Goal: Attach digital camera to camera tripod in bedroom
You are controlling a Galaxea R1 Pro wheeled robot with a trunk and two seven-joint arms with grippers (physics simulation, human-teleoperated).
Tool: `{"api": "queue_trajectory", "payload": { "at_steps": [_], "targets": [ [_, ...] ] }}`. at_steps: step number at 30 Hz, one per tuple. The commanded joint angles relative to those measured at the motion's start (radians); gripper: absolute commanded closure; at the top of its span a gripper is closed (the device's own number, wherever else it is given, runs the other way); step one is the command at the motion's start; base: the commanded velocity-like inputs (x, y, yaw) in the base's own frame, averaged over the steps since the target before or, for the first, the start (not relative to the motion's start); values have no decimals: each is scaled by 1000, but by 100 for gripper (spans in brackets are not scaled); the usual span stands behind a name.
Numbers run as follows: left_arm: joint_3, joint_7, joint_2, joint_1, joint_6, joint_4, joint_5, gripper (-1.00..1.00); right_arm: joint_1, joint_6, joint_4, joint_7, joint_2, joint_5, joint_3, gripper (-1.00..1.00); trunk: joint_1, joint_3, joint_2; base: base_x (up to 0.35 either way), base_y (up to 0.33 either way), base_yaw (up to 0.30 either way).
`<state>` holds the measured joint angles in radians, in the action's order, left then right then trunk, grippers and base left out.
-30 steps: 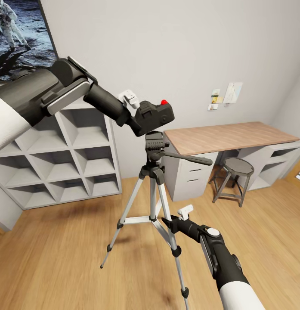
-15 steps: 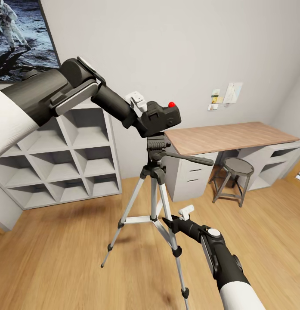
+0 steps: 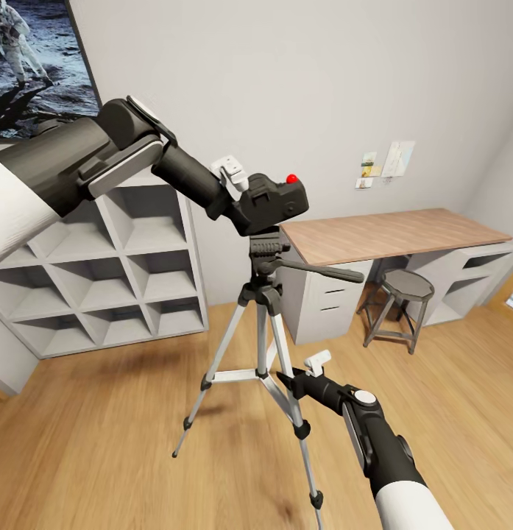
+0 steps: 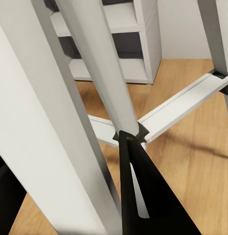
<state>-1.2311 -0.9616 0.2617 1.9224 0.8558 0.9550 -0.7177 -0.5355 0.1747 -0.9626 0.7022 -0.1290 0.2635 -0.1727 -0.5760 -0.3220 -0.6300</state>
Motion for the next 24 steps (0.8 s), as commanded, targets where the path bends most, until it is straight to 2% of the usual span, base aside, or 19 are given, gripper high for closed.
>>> {"api": "queue_trajectory", "payload": {
  "at_steps": [1,6,10,24],
  "targets": [
    [-5,-2,6,1,11,7,4,100,-1,8,-1,10,-2,8,-3,100,0,-2,-1,0,0,0],
    [-5,-2,28,1,11,37,54,100,-1,8,-1,10,-3,8,-3,100,0,-2,-1,0,0,0],
    [-4,-2,37,1,11,46,76,100,0,8,-1,10,-3,8,-3,100,0,-2,-1,0,0,0],
    [-2,-2,41,1,11,50,84,100,-1,8,1,10,-3,8,-3,100,0,-2,-1,0,0,0]
  ]
}}
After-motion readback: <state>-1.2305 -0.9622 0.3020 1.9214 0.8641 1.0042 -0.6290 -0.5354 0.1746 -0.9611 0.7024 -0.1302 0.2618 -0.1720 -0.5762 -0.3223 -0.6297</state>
